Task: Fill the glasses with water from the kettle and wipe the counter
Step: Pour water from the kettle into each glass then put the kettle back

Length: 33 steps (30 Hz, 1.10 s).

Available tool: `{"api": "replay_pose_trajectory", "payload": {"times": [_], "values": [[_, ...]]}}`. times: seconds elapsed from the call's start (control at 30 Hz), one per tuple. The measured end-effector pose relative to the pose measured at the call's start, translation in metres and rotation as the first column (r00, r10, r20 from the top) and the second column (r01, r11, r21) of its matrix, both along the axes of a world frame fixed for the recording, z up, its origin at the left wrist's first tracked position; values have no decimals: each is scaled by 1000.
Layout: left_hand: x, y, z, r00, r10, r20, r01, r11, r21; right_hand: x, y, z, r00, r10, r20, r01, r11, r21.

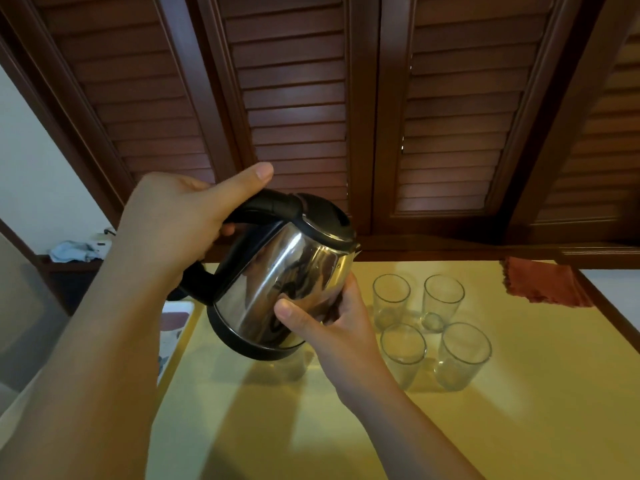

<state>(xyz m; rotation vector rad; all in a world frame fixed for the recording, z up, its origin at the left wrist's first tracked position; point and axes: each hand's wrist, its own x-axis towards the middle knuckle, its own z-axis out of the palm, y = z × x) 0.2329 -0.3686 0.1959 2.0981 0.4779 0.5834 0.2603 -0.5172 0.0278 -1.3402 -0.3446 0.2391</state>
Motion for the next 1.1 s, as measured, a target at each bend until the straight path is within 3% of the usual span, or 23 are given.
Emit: {"api": "replay_pose_trajectory", "payload": {"times": [0.27,1.1], "values": [[32,-23,3,998,4,-69,10,980,198,21,-15,-17,991,67,-116,-64,997,34],[58,-31,-2,994,-12,-105,38,968,249,41,-20,-17,980,110,-164,-101,993,62]]}}
